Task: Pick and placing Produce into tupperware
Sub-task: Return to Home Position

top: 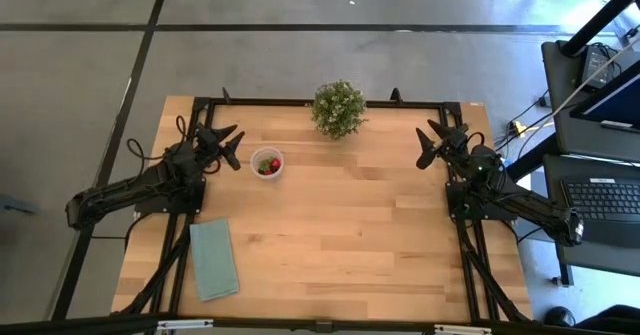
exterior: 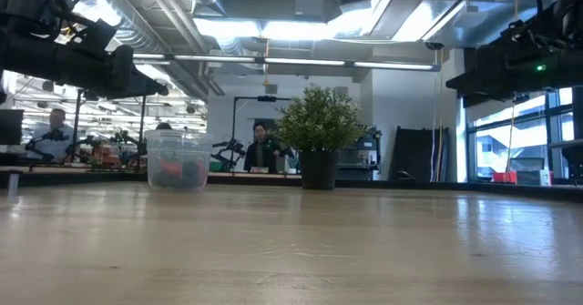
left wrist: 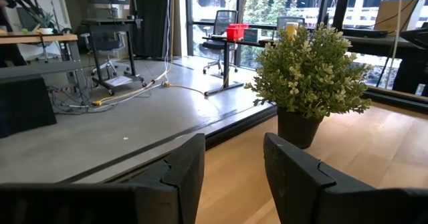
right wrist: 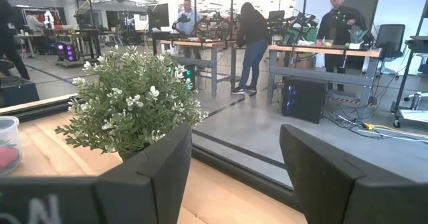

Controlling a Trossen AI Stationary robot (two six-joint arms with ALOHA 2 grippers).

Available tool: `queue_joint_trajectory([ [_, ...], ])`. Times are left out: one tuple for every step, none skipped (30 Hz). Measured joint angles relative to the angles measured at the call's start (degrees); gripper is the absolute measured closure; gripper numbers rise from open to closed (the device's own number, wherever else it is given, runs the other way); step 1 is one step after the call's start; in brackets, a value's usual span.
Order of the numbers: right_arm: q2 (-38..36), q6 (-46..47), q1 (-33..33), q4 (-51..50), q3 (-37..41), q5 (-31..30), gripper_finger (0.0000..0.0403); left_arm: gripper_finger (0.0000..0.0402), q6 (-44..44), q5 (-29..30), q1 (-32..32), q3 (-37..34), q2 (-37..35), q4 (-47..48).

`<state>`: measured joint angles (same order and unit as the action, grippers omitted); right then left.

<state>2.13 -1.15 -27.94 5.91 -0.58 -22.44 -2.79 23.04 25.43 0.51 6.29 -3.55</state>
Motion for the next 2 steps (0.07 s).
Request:
queue_joint_trajectory([
  [0.0, 0.0, 0.0, 0.0, 0.0, 0.0, 0.0173, 0.0257, 0.0, 0.0, 0.0, 0.0, 0.0, 0.0],
  [0.0, 0.0, 0.0, 0.0, 0.0, 0.0, 0.0173, 0.0257, 0.0, 0.0, 0.0, 0.0, 0.0, 0.0],
])
